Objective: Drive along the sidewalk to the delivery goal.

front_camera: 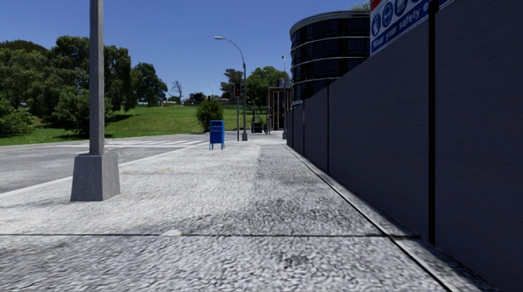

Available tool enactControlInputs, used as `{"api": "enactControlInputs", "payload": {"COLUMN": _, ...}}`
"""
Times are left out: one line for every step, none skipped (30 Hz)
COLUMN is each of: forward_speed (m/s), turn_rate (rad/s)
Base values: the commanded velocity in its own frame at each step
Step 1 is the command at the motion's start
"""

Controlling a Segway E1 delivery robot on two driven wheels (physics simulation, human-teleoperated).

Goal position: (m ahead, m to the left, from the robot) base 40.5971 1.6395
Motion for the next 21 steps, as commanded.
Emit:
{"api": "enactControlInputs", "payload": {"forward_speed": 2.00, "turn_rate": 0.00}}
{"api": "enactControlInputs", "payload": {"forward_speed": 2.00, "turn_rate": 0.00}}
{"api": "enactControlInputs", "payload": {"forward_speed": 2.00, "turn_rate": 0.00}}
{"api": "enactControlInputs", "payload": {"forward_speed": 2.00, "turn_rate": 0.00}}
{"api": "enactControlInputs", "payload": {"forward_speed": 2.00, "turn_rate": 0.00}}
{"api": "enactControlInputs", "payload": {"forward_speed": 2.00, "turn_rate": 0.00}}
{"api": "enactControlInputs", "payload": {"forward_speed": 2.00, "turn_rate": 0.00}}
{"api": "enactControlInputs", "payload": {"forward_speed": 2.00, "turn_rate": 0.00}}
{"api": "enactControlInputs", "payload": {"forward_speed": 2.00, "turn_rate": -0.03}}
{"api": "enactControlInputs", "payload": {"forward_speed": 2.00, "turn_rate": -0.05}}
{"api": "enactControlInputs", "payload": {"forward_speed": 2.00, "turn_rate": -0.05}}
{"api": "enactControlInputs", "payload": {"forward_speed": 2.00, "turn_rate": -0.05}}
{"api": "enactControlInputs", "payload": {"forward_speed": 2.00, "turn_rate": -0.05}}
{"api": "enactControlInputs", "payload": {"forward_speed": 2.00, "turn_rate": -0.11}}
{"api": "enactControlInputs", "payload": {"forward_speed": 2.00, "turn_rate": -0.15}}
{"api": "enactControlInputs", "payload": {"forward_speed": 2.00, "turn_rate": -0.16}}
{"api": "enactControlInputs", "payload": {"forward_speed": 2.00, "turn_rate": -0.16}}
{"api": "enactControlInputs", "payload": {"forward_speed": 2.00, "turn_rate": -0.16}}
{"api": "enactControlInputs", "payload": {"forward_speed": 2.00, "turn_rate": -0.16}}
{"api": "enactControlInputs", "payload": {"forward_speed": 2.00, "turn_rate": -0.06}}
{"api": "enactControlInputs", "payload": {"forward_speed": 2.00, "turn_rate": 0.00}}
